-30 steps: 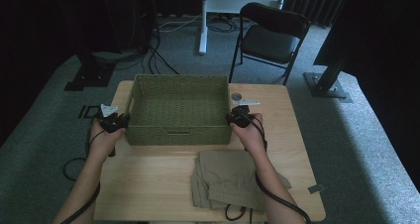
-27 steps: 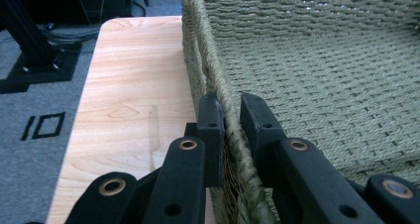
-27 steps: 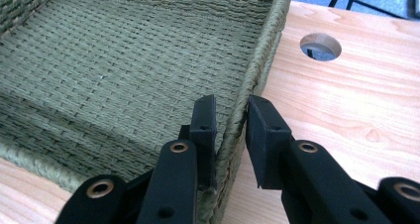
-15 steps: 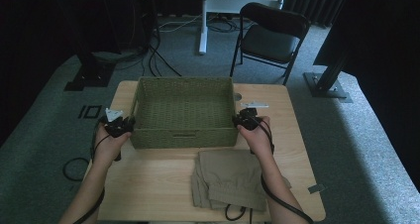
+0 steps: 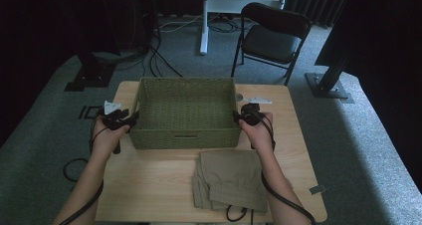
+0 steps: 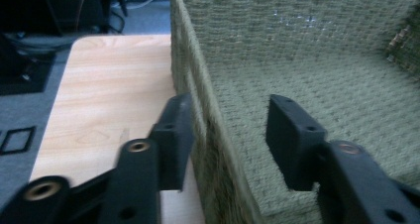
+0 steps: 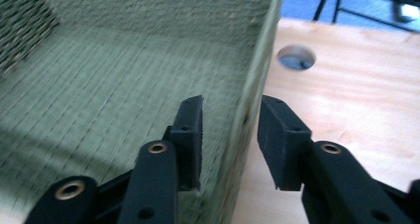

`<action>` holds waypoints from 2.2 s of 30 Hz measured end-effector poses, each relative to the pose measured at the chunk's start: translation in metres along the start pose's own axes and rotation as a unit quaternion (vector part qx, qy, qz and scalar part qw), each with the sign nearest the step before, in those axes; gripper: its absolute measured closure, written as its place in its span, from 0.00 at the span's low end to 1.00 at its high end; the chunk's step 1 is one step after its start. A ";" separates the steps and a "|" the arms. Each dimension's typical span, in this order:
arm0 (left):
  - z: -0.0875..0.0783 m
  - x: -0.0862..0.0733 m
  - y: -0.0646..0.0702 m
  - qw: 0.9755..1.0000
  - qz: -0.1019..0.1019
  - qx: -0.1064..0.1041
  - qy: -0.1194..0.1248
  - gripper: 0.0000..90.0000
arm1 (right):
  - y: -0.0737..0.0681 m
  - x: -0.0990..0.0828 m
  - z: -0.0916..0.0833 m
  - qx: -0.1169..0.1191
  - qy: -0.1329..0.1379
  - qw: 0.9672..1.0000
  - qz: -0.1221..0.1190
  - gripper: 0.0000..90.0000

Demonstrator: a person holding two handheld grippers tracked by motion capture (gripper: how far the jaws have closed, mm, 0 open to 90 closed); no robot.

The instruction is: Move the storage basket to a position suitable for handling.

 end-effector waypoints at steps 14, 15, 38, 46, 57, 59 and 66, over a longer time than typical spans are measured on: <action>0.039 0.018 0.000 0.999 0.007 0.031 -0.001 0.52 | 0.013 0.016 0.048 -0.055 -0.014 0.998 0.013 0.63; 0.041 0.018 0.000 0.999 0.011 0.032 0.003 0.52 | 0.013 0.015 0.050 -0.061 -0.019 0.998 0.013 0.66; 0.045 0.020 0.030 0.997 -0.001 0.061 -0.043 0.89 | 0.021 0.011 0.040 -0.087 -0.037 0.995 0.029 0.86; 0.049 0.023 0.053 0.997 0.006 0.059 -0.046 0.89 | 0.037 0.008 0.029 -0.101 -0.040 0.994 0.032 0.87; 0.053 0.026 0.085 0.997 0.015 0.055 -0.047 0.89 | 0.063 0.004 0.013 -0.115 -0.040 0.991 0.049 0.88; 0.054 0.027 0.091 0.997 0.014 0.051 -0.051 0.89 | 0.068 0.003 0.009 -0.119 -0.040 0.991 0.051 0.88; 0.058 0.030 0.114 0.998 0.017 0.041 -0.053 0.89 | 0.087 0.000 -0.002 -0.130 -0.038 0.989 0.062 0.89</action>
Point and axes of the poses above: each handheld gripper's, and its own axes: z roughly forward along the jaws, x roughly out of its top, y roughly to its right, the point moved 2 cm from there along z, roughly forward along the jaws, and after that the axes turned 11 degrees about x, right-handed, at the moved point
